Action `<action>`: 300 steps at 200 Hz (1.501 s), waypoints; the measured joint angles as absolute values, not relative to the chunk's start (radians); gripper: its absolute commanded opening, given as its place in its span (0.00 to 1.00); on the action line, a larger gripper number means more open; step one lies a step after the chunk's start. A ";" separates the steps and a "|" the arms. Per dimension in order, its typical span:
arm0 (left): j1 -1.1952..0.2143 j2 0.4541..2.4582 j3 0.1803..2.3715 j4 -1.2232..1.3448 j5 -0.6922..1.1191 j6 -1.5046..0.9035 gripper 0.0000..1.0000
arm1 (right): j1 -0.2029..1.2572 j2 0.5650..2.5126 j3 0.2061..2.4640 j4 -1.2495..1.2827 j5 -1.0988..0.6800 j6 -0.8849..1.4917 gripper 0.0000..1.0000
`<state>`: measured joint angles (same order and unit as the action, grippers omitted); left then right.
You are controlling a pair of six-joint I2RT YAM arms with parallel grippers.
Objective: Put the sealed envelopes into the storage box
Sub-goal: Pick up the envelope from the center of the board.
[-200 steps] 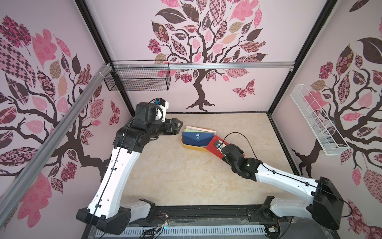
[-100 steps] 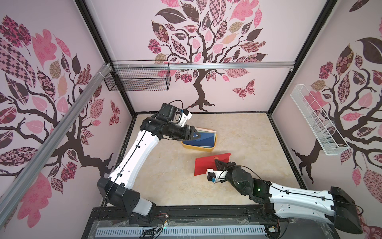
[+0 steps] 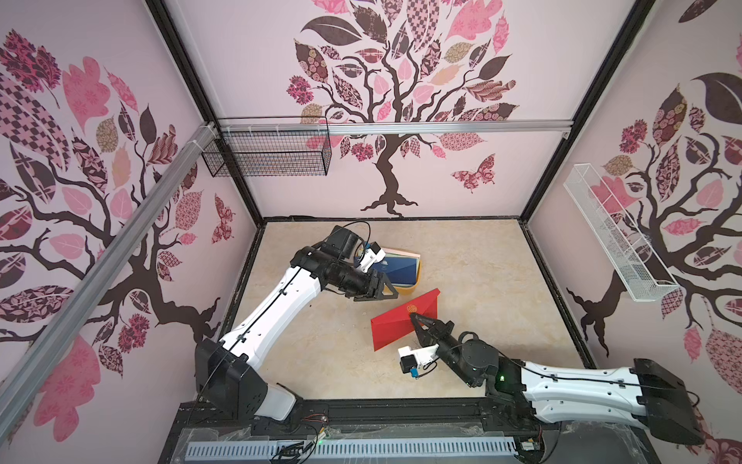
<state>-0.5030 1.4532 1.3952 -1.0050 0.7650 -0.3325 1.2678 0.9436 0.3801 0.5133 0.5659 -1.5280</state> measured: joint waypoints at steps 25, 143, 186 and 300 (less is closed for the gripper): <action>-0.507 1.453 1.362 -0.965 0.805 -0.361 0.61 | 1.274 0.943 0.379 0.521 0.566 -1.557 0.00; -0.558 1.477 1.340 -0.916 0.873 -0.392 0.51 | 1.287 0.943 0.379 0.496 0.566 -1.616 0.00; -0.564 1.503 1.340 -0.936 0.861 -0.379 0.48 | 1.287 0.935 0.379 0.490 0.565 -1.621 0.00; -0.585 1.519 1.343 -0.943 0.870 -0.370 0.15 | 1.292 0.936 0.379 0.486 0.569 -1.629 0.00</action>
<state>-0.5850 1.5192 1.3434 -0.9432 0.8696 -0.3698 1.2922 0.9356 0.3786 0.4862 0.5690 -1.6287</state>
